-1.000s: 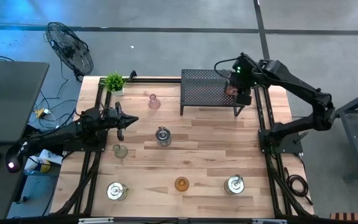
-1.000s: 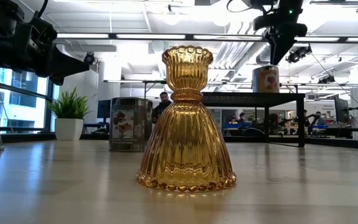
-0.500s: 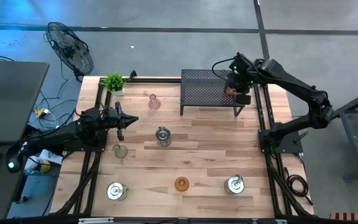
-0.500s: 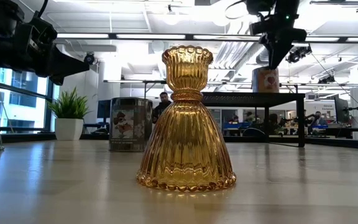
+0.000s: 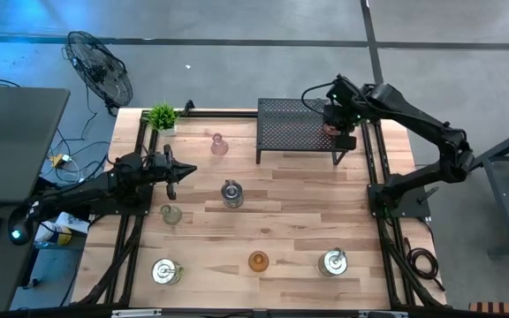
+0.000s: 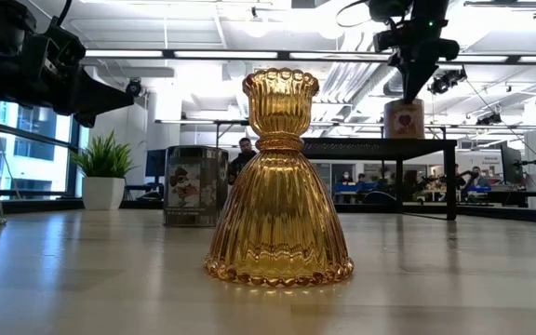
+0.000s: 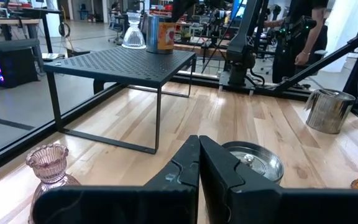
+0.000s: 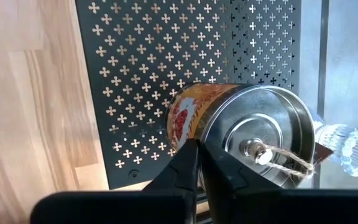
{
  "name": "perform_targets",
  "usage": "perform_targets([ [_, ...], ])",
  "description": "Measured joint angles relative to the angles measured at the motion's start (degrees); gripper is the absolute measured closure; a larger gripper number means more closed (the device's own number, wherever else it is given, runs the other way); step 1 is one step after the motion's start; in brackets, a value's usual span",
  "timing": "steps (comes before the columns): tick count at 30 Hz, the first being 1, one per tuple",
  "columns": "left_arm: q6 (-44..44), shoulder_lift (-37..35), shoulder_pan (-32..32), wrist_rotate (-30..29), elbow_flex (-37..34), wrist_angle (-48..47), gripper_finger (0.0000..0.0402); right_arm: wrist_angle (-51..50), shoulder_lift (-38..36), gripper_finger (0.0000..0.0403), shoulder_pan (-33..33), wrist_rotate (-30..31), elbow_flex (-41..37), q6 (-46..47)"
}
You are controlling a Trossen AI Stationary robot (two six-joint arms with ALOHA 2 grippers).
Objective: Pick & Place candle stick holders
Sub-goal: Put the orange scented candle on the shelf
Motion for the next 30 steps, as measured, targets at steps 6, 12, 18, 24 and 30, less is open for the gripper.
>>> perform_targets([
  [6,0.0,0.0,0.0,0.0,0.0,0.0,0.0401,-2.1,-0.8,0.0396,0.0,0.7,-0.1,-0.7],
  [12,0.0,0.0,0.0,-0.1,0.0,0.0,0.0401,-3.8,-1.6,0.0397,0.0,2.0,-0.3,-1.7],
  [18,-0.4,0.0,0.0,-0.1,0.0,0.0,0.0401,-4.2,-1.6,0.0397,-0.2,2.9,-0.3,-3.8],
  [24,-0.4,0.0,0.0,-0.1,0.0,0.0,0.0401,-4.2,-1.6,0.0394,-0.4,3.4,-0.3,-4.9],
  [30,-0.4,0.0,0.0,-0.1,0.0,0.0,0.0401,-4.2,-1.6,0.0392,-0.4,3.9,-0.3,-5.9],
])
